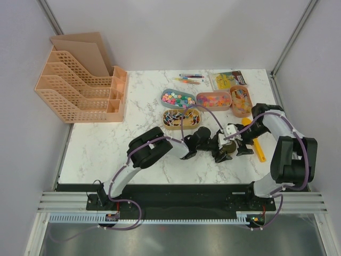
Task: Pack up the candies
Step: Screw the bottle lid onto the packing bottle.
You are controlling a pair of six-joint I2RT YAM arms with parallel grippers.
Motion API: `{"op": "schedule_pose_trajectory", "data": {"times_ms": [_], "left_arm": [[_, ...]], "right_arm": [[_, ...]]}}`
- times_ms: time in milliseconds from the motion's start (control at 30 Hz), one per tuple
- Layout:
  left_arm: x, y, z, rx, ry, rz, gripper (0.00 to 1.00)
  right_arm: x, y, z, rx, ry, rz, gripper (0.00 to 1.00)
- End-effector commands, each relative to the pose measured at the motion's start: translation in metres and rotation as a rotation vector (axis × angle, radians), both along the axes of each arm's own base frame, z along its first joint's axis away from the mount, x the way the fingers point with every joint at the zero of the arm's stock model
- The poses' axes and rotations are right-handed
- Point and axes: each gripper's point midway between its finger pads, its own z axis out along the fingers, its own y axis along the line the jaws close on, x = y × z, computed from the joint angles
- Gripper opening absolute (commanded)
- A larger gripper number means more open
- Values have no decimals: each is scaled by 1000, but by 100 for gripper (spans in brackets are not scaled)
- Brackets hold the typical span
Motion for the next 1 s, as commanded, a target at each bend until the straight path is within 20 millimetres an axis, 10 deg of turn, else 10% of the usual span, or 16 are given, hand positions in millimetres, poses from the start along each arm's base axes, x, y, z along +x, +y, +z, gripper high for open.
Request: {"op": "schedule_pose_trajectory", "data": {"times_ms": [0, 500, 967], "left_arm": [[-139, 243, -237, 1050, 545, 15, 14], [-139, 245, -239, 1061, 548, 14, 14], [-142, 245, -237, 1063, 568, 12, 15]], "right_arm": [[-70, 7, 10, 20, 228, -6, 98], [-122, -3, 4, -64, 289, -124, 98], [-11, -23, 45, 103, 186, -335, 98]]}}
